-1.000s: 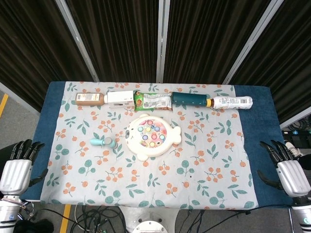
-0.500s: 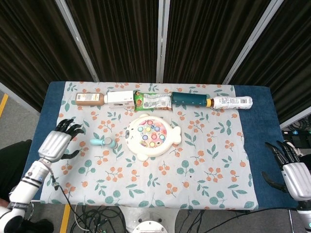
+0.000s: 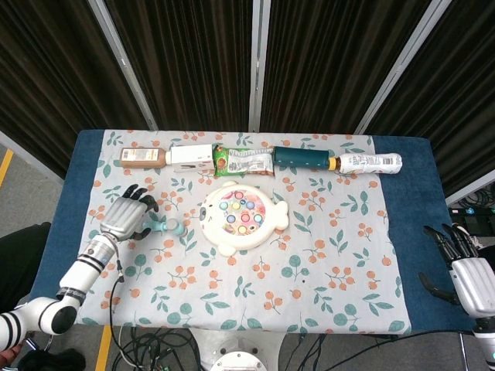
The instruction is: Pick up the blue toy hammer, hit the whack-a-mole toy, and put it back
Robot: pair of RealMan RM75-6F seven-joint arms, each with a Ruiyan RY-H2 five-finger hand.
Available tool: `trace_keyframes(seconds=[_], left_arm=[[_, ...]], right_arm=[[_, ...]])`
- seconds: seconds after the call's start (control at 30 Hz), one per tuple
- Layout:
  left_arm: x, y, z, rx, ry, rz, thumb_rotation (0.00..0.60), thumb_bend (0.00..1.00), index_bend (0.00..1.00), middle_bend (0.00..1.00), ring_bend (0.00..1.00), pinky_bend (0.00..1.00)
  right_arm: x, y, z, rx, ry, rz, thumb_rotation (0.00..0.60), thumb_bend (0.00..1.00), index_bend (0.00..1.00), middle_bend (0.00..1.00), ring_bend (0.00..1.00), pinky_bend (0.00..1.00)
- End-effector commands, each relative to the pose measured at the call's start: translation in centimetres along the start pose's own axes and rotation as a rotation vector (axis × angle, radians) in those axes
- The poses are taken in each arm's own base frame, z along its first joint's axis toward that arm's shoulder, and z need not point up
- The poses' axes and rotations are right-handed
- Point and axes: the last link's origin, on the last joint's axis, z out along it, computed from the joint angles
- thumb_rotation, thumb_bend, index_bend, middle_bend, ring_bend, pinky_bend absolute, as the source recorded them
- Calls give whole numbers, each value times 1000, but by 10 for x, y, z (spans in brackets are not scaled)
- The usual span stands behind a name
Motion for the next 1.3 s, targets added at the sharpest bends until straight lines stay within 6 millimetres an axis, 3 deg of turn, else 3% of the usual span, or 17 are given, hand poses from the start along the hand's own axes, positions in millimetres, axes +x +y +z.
trace_keyframes(seconds=[0.03, 0.2, 0.4, 0.83, 1.3], left_arm=[[-9, 13, 6, 4, -14, 45, 600, 303, 341, 257, 105, 43], [-14, 29, 12, 3, -22, 90, 600, 300, 342, 269, 118, 45], [-18, 43, 18, 16, -35, 95, 600, 301, 349, 302, 157, 153], [-20, 48, 23, 23, -41, 70, 600, 303, 391, 348, 203, 260], [-25, 47, 26, 30, -68, 27, 600, 353, 429, 357, 204, 276]], right_arm=[[-2, 2, 0, -3, -6, 3, 600, 220, 66, 166, 0, 0], [-4, 3, 1, -6, -14, 9, 600, 220, 66, 167, 0, 0], [-4, 6, 0, -14, -16, 9, 600, 219, 66, 167, 0, 0], [-6, 7, 1, -19, -24, 11, 600, 219, 66, 167, 0, 0], [-7, 7, 2, -24, -29, 11, 600, 219, 66, 167, 0, 0]])
